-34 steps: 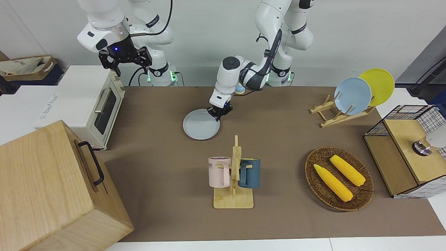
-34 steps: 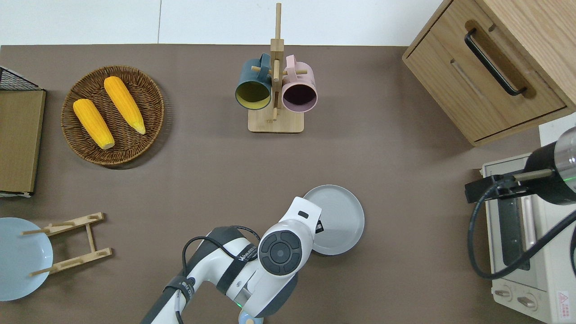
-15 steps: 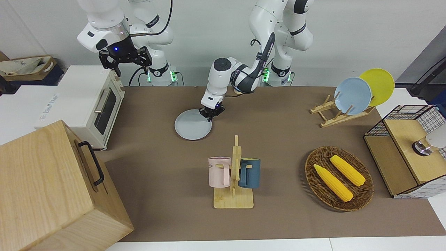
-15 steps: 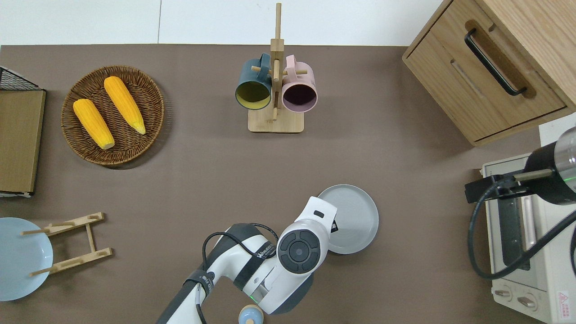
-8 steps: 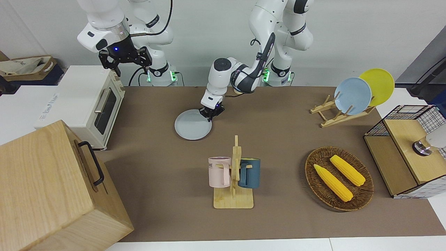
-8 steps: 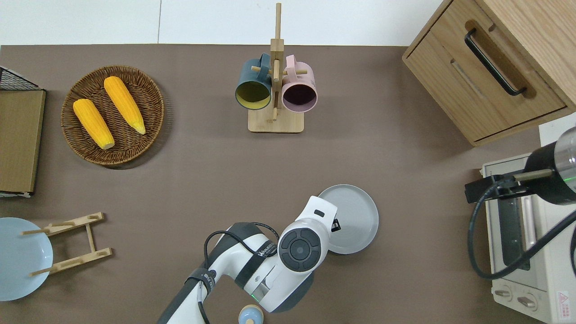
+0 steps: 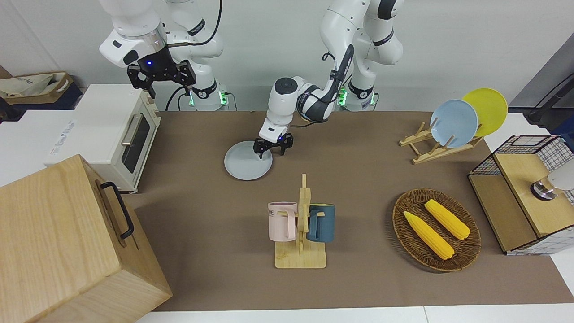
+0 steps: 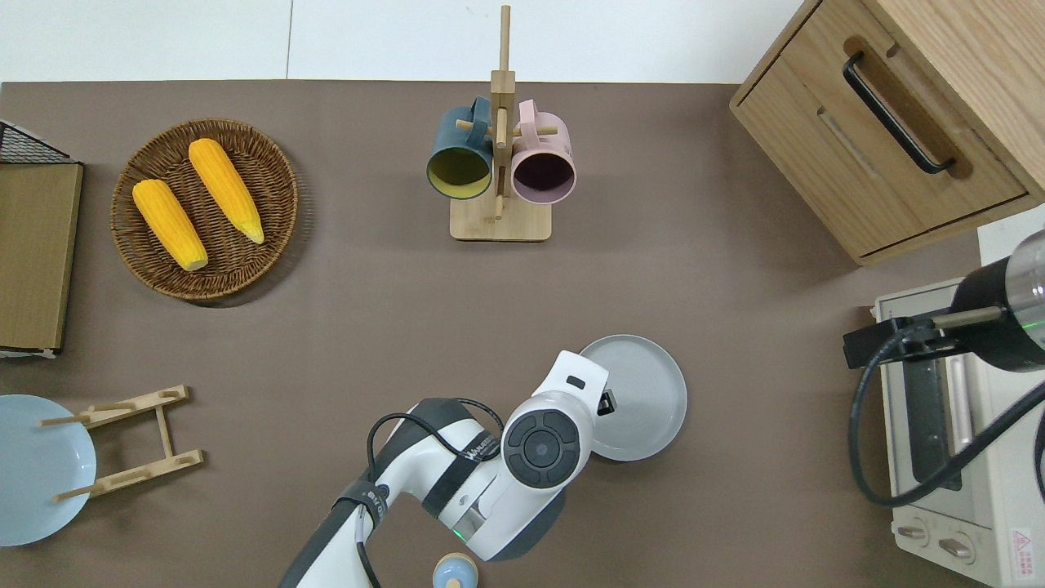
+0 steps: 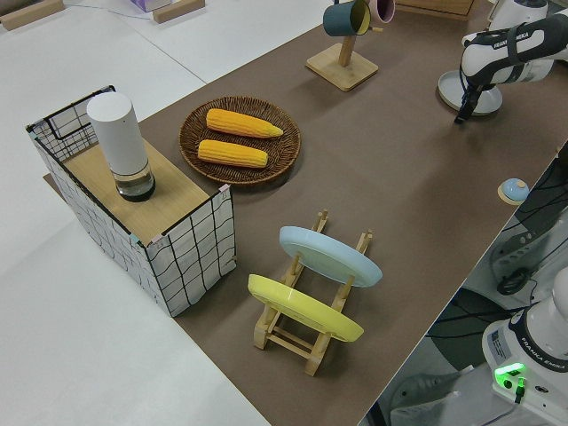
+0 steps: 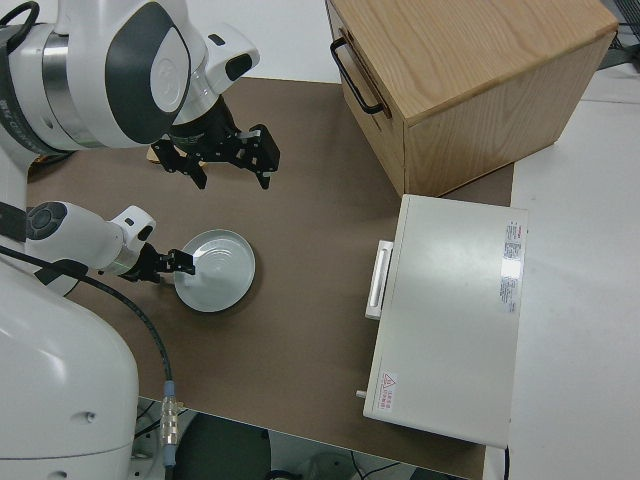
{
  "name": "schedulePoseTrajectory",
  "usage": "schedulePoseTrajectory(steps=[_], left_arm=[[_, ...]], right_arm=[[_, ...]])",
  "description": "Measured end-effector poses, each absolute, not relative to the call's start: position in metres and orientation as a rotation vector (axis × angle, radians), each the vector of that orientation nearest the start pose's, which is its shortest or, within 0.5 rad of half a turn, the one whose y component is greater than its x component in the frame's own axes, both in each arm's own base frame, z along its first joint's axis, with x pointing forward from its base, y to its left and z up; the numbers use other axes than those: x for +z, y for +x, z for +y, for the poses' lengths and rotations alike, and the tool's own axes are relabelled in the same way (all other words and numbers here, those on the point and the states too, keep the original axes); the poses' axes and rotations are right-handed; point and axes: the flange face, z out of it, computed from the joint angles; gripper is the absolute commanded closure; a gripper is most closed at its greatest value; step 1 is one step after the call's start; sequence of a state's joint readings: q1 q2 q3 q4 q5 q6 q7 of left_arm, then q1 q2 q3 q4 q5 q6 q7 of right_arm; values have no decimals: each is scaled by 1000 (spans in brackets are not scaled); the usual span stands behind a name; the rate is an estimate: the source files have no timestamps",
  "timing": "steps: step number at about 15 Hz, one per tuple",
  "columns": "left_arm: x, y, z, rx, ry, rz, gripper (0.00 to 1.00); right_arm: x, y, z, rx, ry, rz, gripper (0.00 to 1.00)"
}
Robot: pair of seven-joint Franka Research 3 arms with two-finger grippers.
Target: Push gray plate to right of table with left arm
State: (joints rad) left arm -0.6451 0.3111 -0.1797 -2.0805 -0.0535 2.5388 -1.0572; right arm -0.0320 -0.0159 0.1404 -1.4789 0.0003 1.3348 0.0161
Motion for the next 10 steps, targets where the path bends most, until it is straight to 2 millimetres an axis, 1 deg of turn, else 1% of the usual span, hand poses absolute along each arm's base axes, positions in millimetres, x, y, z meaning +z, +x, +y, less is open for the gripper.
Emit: schedulePoseTrajectory(steps=[3,7,10], left_arm=[[298,423,-427,-36,-3269,-448,7],[315,444,-398,-35,-3251,-406,7],[326,453,-380,-17,-3235,-351,7]], right_arm=[[656,521,57,201,-3142,-145,17],[656,521,57,201,-3142,-145,17],[656,521,57,201,-3142,-145,17]])
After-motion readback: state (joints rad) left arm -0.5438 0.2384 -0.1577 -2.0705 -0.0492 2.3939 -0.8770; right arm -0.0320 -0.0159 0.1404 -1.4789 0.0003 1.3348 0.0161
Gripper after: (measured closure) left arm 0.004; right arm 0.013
